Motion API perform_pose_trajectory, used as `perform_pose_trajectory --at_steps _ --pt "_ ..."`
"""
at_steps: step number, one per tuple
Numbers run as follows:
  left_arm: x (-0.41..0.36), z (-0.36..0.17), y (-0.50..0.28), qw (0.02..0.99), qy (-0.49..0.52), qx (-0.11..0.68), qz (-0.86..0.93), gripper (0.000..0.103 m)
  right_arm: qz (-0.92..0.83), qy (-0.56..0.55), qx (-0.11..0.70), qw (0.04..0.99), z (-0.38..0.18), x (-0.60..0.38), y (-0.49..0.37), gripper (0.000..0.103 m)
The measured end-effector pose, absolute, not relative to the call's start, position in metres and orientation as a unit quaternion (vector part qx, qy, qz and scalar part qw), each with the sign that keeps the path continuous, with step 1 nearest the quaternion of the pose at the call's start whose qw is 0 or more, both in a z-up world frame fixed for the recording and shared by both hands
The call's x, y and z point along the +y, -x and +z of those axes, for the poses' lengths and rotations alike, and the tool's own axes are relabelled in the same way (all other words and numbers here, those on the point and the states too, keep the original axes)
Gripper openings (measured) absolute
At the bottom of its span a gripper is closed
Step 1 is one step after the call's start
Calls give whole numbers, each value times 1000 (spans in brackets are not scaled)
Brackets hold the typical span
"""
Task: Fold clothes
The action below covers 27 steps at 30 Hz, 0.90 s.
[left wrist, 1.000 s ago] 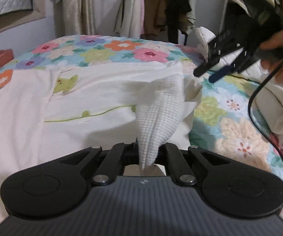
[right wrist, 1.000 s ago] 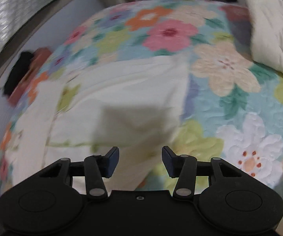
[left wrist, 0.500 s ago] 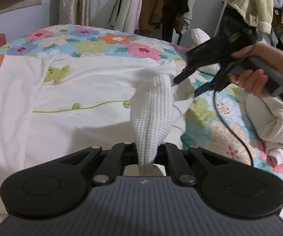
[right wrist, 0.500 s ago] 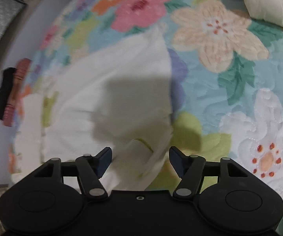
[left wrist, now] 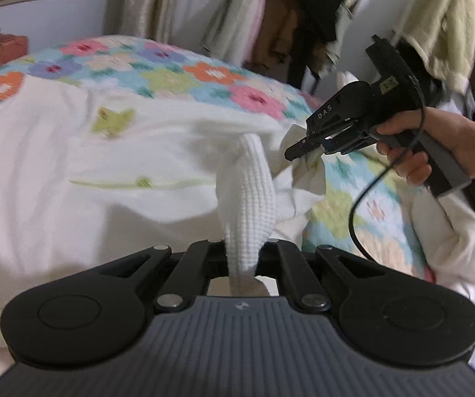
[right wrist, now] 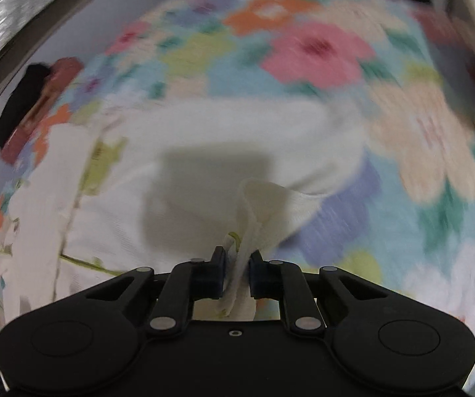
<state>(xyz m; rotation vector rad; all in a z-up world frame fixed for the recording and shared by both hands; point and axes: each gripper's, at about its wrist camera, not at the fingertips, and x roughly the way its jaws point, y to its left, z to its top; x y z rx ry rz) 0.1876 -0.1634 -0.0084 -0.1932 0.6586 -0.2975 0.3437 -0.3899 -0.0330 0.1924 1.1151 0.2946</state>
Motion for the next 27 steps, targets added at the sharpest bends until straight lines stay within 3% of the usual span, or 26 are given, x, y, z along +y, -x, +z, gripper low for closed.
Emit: perform_pose_trajectory --at_steps 4,10,17,25,27 --pt "-143 19 -168 960 43 261 -93 3 196 -46 491 848 3 -334 -363 16" --pt "-61 21 -164 940 78 329 -43 3 292 -1 460 839 11 -235 -380 16" --pt "-8 40 -122 953 26 302 6 3 369 49 429 823 12 -118 -374 16" --pt "46 2 -102 928 72 364 36 3 410 137 419 799 -16 -16 -337 16" --pt "55 -2 -103 924 71 375 28 3 399 130 429 800 -19 -12 -335 20"
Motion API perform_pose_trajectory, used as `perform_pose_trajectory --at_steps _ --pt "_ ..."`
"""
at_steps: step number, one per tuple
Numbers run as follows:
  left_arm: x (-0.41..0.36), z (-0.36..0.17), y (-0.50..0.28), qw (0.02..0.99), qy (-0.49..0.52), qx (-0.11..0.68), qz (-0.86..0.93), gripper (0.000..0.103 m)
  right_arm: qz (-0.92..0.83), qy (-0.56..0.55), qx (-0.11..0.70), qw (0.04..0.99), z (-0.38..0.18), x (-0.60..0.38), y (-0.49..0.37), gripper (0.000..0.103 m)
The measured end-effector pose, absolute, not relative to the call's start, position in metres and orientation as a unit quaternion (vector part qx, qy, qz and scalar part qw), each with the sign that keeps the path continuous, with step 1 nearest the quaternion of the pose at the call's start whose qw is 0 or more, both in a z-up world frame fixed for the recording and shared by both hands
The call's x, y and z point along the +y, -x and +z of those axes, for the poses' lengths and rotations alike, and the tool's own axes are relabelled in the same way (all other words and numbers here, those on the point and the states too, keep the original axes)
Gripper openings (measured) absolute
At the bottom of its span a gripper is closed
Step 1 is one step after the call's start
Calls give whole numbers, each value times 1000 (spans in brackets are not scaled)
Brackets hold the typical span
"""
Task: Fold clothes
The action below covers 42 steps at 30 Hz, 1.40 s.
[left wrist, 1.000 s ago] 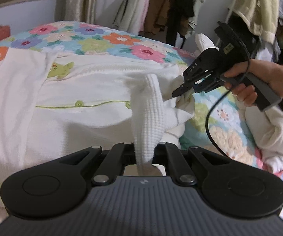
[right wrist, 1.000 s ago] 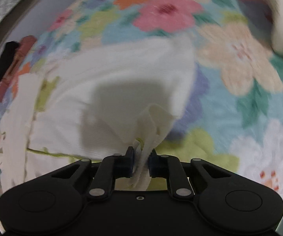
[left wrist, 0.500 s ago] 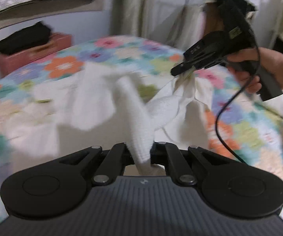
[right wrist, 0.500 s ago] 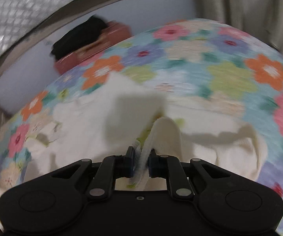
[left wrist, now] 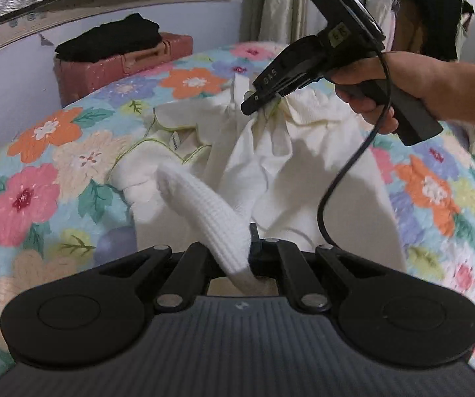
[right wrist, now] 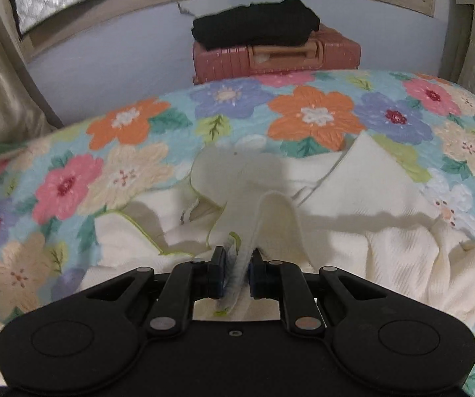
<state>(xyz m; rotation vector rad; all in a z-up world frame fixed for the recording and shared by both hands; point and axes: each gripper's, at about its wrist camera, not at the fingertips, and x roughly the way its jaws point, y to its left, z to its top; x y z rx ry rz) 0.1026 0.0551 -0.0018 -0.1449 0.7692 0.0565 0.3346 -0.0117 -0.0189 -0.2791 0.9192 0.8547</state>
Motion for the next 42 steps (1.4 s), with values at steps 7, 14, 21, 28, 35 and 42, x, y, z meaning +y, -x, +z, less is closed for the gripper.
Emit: perform_pose_trajectory --at_steps 7,14,21,28,35,42 --pt "74 -41 -88 914 93 391 58 4 412 -41 452 790 -2 -52 -306 54" --pt "99 -71 -91 883 156 438 57 7 400 -25 483 778 -29 -91 -228 55" --pt "106 -67 -83 876 119 457 99 17 433 -38 524 732 -64 -129 -177 55" --pt "156 -54 -68 866 213 445 84 28 400 24 522 753 -58 -141 -142 55" --pt "181 -70 -82 854 246 450 94 49 355 133 456 805 -59 -120 -86 56" --pt "180 -104 -90 821 305 476 79 58 307 150 443 829 -80 -128 -60 57"
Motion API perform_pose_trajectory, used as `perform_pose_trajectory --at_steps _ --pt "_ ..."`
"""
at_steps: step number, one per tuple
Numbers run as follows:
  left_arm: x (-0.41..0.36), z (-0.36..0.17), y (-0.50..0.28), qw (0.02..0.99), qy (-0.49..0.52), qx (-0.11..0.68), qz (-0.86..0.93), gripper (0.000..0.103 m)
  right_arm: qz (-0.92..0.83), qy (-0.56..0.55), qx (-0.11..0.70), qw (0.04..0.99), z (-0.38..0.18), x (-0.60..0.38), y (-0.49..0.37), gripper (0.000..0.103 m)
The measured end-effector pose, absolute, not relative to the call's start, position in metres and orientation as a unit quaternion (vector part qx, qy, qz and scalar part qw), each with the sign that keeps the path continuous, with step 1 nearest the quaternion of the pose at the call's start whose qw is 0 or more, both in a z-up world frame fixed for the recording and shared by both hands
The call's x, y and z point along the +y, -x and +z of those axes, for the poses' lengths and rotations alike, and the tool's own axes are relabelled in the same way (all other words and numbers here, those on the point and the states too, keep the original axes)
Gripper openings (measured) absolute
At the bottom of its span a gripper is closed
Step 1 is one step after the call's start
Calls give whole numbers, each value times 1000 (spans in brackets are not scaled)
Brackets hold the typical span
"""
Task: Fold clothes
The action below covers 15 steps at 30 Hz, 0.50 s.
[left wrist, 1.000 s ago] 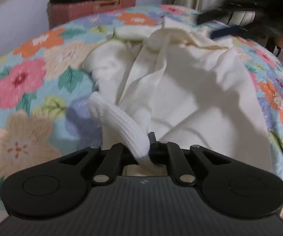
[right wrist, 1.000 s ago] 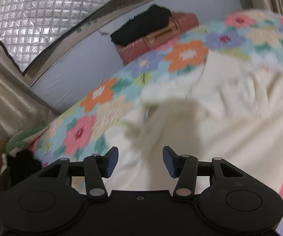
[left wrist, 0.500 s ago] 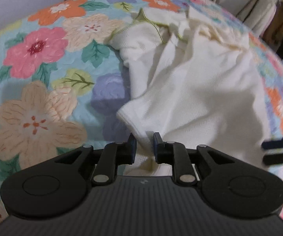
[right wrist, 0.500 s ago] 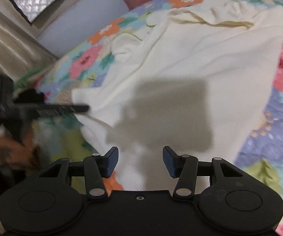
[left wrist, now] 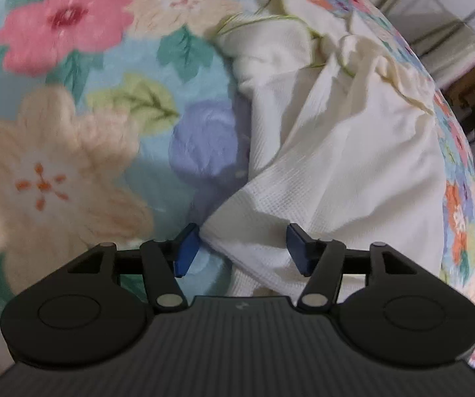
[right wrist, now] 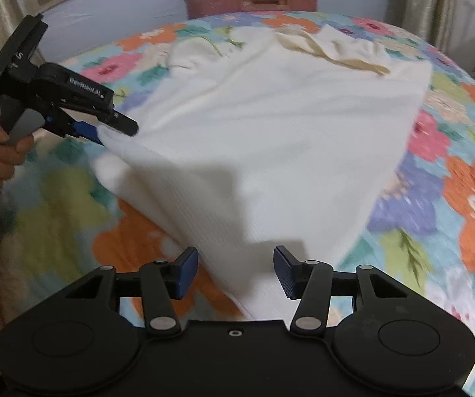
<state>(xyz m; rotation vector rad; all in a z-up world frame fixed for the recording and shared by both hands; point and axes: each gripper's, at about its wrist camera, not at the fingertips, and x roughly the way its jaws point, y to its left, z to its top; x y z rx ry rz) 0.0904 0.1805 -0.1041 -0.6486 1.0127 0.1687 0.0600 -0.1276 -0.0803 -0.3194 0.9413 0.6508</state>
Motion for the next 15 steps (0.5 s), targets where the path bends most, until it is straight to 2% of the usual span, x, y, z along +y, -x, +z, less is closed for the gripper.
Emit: perform_pose_trajectory --at_steps 2,4,5,7,13,15 --pt "175 -103 -91 828 294 471 73 57 296 153 440 834 -87 -130 -56 57" --pt "171 -100 -90 835 288 462 72 26 290 153 427 843 -92 -133 -53 56" --pt "168 -96 -89 841 284 456 69 8 289 150 420 847 -94 -135 -51 39" --pt "162 -88 -86 851 274 444 61 7 293 128 413 853 -90 -139 -52 5" --pt "133 -38 -63 894 198 400 38 7 255 106 367 888 -50 -161 -33 3" --pt "126 -40 -62 890 190 414 31 7 238 88 371 893 -46 -170 -29 3"
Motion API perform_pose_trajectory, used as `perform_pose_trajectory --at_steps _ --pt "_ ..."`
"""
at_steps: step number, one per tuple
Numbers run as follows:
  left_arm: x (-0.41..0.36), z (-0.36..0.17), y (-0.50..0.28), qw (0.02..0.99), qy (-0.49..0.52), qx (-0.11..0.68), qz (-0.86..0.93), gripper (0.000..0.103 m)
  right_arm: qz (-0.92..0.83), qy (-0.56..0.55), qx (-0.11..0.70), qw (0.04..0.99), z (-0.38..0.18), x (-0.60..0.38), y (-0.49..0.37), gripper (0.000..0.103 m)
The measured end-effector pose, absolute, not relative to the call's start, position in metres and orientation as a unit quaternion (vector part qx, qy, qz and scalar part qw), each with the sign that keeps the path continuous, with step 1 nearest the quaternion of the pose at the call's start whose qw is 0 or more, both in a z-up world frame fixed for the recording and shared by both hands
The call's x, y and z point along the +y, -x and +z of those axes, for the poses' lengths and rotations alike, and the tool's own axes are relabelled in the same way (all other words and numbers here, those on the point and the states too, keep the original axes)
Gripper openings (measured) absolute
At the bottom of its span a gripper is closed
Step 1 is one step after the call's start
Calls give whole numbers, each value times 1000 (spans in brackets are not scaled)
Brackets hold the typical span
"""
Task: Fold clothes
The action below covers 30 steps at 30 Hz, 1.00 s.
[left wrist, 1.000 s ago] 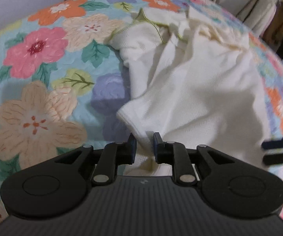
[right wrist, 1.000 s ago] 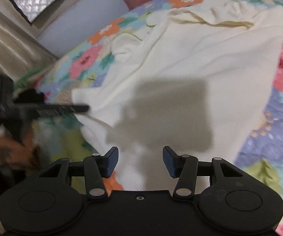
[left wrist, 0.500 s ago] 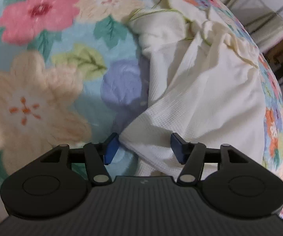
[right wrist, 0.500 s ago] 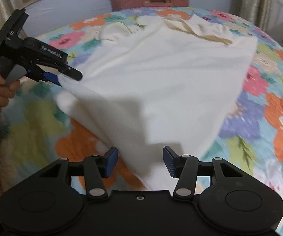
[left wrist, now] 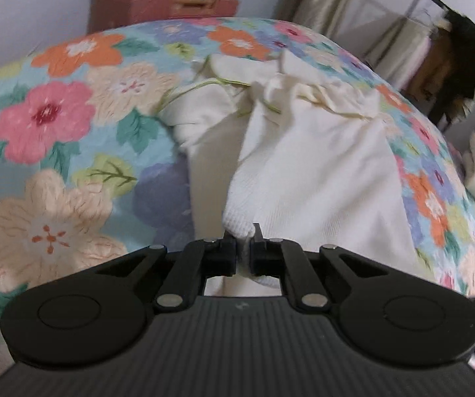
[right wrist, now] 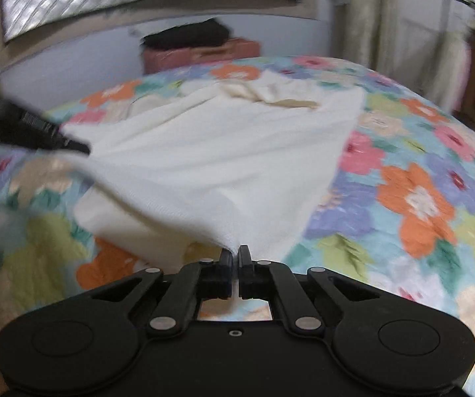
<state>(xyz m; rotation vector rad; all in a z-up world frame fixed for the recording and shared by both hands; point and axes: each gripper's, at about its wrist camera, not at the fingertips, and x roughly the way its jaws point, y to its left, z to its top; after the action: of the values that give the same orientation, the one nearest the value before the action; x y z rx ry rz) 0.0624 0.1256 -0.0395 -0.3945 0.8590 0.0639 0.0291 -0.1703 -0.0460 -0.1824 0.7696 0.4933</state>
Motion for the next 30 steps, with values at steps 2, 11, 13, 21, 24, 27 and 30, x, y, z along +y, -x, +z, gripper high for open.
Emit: perform_pose_trajectory --at_steps 2,11,13,21,24,27,30 --pt "120 -52 -65 878 187 440 31 7 226 77 385 891 -54 -176 -30 3" --pt "88 -72 -68 876 84 470 65 9 227 41 443 867 -78 -182 -43 3" --pt "93 -82 -71 866 94 485 70 9 228 39 455 860 -86 -179 -45 3" --pt "91 -91 -73 861 85 498 62 12 220 1 484 847 -98 -187 -52 3" --pt "100 -91 -74 855 108 503 64 17 220 14 486 846 -101 -186 -52 3" --pt "101 -85 -74 857 96 502 60 17 212 -11 507 835 -102 -192 -56 10" --pt "94 -77 -70 862 71 498 61 17 213 -75 524 821 -92 -202 -62 23"
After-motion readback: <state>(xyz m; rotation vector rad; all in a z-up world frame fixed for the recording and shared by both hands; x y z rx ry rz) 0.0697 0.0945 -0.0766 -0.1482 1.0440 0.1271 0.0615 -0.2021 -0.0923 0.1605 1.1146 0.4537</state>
